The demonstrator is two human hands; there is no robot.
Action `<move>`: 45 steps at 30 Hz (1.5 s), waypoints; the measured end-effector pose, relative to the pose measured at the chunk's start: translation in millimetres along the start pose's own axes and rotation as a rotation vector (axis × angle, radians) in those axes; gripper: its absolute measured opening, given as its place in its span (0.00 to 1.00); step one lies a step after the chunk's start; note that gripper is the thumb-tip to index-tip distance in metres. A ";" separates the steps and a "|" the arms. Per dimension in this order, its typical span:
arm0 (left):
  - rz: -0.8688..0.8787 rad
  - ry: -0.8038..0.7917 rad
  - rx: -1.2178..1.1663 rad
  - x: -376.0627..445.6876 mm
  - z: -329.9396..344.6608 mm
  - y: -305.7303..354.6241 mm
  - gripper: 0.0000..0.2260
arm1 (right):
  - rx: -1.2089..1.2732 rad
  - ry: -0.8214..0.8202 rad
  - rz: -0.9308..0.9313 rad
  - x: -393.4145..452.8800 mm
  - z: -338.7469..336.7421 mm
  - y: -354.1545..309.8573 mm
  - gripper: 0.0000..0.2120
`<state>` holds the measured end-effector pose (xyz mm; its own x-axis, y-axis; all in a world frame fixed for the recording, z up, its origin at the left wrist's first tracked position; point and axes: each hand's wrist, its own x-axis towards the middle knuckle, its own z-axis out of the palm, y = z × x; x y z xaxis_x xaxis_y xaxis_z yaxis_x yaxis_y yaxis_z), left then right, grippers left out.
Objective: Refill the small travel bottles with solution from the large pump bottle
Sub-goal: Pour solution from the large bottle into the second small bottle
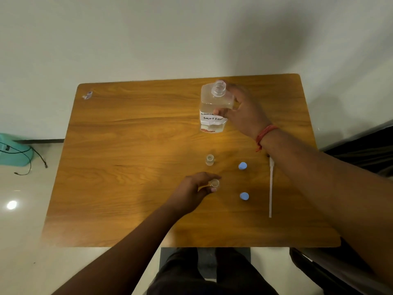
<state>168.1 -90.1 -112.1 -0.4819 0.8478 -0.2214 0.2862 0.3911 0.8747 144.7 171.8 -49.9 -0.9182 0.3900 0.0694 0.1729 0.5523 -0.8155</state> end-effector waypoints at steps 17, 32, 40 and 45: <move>0.201 0.196 0.000 30.4 -156.2 180.7 0.09 | -0.082 0.160 -0.256 5.6 -144.2 -157.2 0.31; 0.283 0.218 -0.169 26.1 -282.8 387.4 0.09 | -0.036 0.298 -0.370 37.8 -260.6 -314.1 0.30; 0.320 0.246 -0.148 28.0 -322.2 441.9 0.08 | -0.070 0.329 -0.445 54.0 -299.3 -372.7 0.30; 0.338 0.258 -0.119 26.0 -334.9 465.6 0.09 | -0.078 0.339 -0.460 56.7 -316.8 -398.4 0.33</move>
<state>11.5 -6.0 433.8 -0.5732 0.7976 0.1875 0.3733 0.0505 0.9263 136.7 207.3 461.0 -0.7417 0.3041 0.5978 -0.1795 0.7688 -0.6138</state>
